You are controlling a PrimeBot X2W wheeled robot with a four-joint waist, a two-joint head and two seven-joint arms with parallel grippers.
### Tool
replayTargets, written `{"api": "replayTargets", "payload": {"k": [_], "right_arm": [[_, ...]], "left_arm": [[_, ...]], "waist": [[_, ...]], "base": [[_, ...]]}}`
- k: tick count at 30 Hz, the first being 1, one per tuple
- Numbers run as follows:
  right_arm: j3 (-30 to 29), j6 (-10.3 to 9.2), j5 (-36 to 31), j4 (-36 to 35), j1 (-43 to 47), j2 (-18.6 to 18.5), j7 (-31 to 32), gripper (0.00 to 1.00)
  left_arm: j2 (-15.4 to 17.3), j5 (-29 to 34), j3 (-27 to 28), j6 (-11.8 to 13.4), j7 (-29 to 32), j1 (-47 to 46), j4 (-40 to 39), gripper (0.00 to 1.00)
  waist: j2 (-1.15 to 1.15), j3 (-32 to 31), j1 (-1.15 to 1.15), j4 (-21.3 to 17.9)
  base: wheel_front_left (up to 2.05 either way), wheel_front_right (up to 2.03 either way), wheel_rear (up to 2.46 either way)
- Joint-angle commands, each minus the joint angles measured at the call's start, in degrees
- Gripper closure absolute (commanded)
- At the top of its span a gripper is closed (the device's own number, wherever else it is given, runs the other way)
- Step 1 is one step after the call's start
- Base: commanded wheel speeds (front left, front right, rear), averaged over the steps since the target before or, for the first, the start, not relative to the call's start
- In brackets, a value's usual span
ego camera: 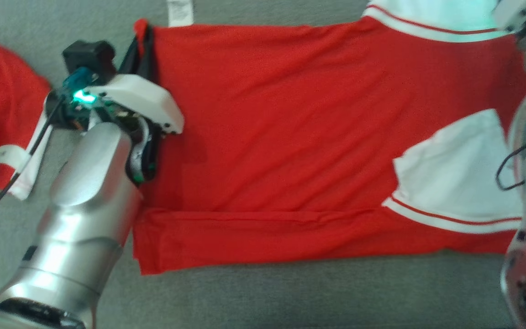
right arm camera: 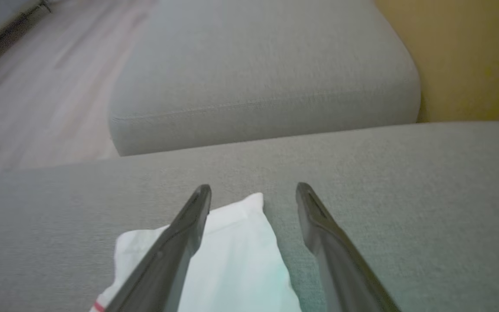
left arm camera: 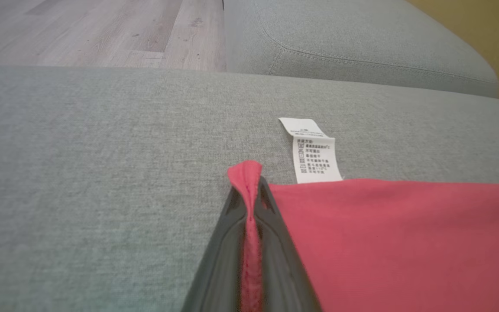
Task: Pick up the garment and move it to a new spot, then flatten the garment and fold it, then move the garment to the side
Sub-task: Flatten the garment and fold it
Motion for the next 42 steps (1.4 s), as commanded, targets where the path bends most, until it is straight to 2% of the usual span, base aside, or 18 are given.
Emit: {"api": "replayTargets", "payload": {"k": [1, 2, 11, 26, 27, 28, 29, 34, 40, 42], "right_arm": [[-0.51, 0.4, -2.05, 1.83, -3.05, -0.62, 0.77, 0.0], [-1.4, 0.4, -3.56, 5.08, -5.1, -1.27, 1.49, 0.0], [-2.3, 0.4, -6.65, 13.51, -8.98, -2.92, 1.7, 0.0], [-3.71, 0.4, -7.31, 21.65, -12.05, -5.31, 1.82, 0.02], [-3.36, 0.4, -7.14, 22.11, -12.06, -5.28, 2.11, 0.29], [-2.86, 0.4, -6.97, 22.5, -12.03, -5.24, 2.41, 0.72], [-2.08, 0.4, -6.83, 22.73, -12.0, -5.23, 2.53, 1.0], [0.55, 0.4, -5.16, 22.17, -11.15, -5.03, 0.05, 1.0], [2.87, 0.4, -0.99, 19.38, -9.78, -5.22, -6.87, 1.0], [3.72, 0.4, 1.5, 18.16, -8.83, -5.68, -7.92, 1.0]], "left_arm": [[0.36, 0.64, 0.24, -0.65, -0.7, -1.03, -1.2, 1.0], [-0.24, 0.65, -0.16, -1.03, -1.21, -1.24, -1.82, 1.0], [-0.86, 0.45, -0.79, -1.87, -2.55, -1.5, -3.12, 1.0], [-1.05, -0.47, -1.45, -2.17, -2.88, -0.47, -3.64, 1.0], [-1.04, -0.53, -1.46, -2.14, -2.9, -0.44, -3.68, 1.0], [-1.0, -0.59, -1.45, -2.11, -2.93, -0.4, -3.7, 1.0], [-0.94, -0.66, -1.43, -2.09, -2.95, -0.34, -3.7, 1.0], [-0.49, -1.25, -0.6, -1.76, -4.42, 0.32, -3.57, 1.0], [1.0, -2.13, 1.91, -2.24, -10.43, 1.7, -3.96, 1.0], [1.48, -2.66, 2.68, -3.16, -12.07, 2.64, -4.53, 1.0]], "waist": [[0.0, 2.61, 0.0, 2.97], [0.0, 3.41, 0.0, 4.03], [0.0, 4.58, 0.0, 5.29], [0.0, 4.79, 0.0, 6.89], [0.0, 4.85, 0.0, 6.87], [0.0, 4.88, 0.0, 6.82], [0.0, 4.84, 0.0, 6.75], [0.0, 3.68, 0.0, 5.98], [0.0, 0.74, 0.0, 4.84], [0.0, -0.45, 0.0, 4.52]], "base": [[0.0, 0.0, 0.0], [0.0, 0.0, 0.0], [0.0, 0.0, 0.0], [0.0, 0.0, 0.0], [0.0, 0.0, 0.0], [0.0, 0.0, 0.0], [0.0, 0.0, 0.0], [0.0, 0.0, 0.0], [0.0, 0.0, 0.0], [0.0, 0.0, 0.0]]}}
